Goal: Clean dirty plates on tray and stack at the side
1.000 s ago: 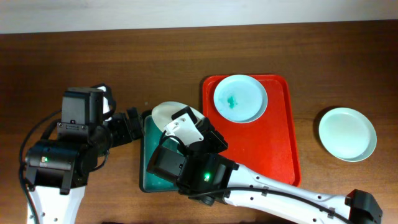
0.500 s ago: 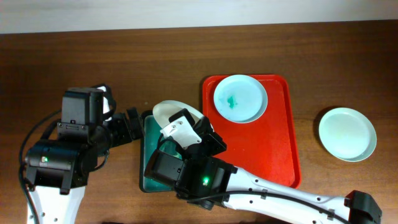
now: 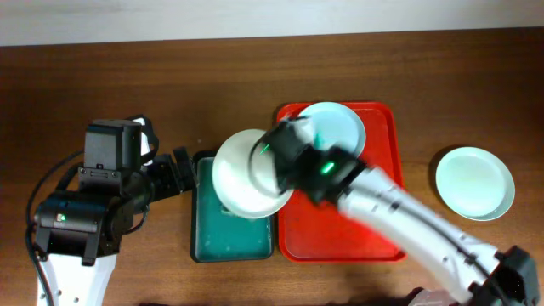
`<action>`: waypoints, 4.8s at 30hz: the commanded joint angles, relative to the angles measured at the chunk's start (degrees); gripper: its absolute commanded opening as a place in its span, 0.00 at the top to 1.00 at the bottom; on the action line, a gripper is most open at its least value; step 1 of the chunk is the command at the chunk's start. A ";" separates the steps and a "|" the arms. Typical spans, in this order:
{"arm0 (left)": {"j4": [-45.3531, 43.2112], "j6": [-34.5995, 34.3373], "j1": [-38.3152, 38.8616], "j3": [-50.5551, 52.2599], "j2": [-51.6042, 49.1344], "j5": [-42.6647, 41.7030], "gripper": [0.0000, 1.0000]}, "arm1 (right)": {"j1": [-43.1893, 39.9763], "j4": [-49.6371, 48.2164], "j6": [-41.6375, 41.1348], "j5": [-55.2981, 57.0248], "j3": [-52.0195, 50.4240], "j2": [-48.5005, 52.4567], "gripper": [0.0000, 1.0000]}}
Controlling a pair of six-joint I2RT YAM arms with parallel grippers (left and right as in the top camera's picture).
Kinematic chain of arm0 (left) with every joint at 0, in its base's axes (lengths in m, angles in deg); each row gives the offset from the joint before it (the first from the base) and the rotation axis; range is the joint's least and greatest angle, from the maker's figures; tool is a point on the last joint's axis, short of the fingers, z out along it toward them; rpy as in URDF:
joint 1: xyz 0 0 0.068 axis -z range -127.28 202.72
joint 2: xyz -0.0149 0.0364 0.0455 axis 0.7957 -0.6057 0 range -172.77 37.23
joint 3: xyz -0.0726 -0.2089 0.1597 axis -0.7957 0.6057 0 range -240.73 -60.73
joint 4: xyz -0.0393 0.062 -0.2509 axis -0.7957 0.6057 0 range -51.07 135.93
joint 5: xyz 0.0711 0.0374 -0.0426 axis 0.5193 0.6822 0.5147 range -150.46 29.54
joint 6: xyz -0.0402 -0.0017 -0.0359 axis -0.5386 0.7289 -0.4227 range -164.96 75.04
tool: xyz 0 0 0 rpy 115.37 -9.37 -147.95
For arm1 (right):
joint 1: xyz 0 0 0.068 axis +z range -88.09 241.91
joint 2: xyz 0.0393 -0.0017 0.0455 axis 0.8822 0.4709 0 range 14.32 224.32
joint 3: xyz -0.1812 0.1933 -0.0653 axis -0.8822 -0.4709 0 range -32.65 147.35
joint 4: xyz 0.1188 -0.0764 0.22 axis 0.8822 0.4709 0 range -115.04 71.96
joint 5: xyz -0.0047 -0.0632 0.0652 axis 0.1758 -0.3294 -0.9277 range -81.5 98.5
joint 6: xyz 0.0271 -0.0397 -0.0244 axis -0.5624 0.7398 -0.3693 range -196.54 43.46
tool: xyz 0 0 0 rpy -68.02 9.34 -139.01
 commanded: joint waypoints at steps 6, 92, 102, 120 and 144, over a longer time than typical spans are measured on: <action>0.02 0.07 -0.20 -0.31 0.20 0.20 0.01 | -52.02 10.32 5.57 -27.10 1.09 -4.28 0.96; -6.29 8.07 14.34 2.75 -54.27 -3.87 1.00 | -41.16 13.29 25.66 -25.83 -14.69 -17.22 0.69; -14.10 8.07 15.21 4.07 -48.22 1.14 0.44 | -41.16 13.51 25.66 -25.83 -14.69 -17.22 0.69; -8.74 7.54 16.48 9.35 -42.80 -1.97 0.60 | -41.18 16.96 21.16 -22.75 -18.27 -17.18 0.69; -11.78 9.03 31.71 -16.22 -41.83 -8.17 1.00 | -41.20 -8.28 20.46 -23.21 -29.90 11.69 0.96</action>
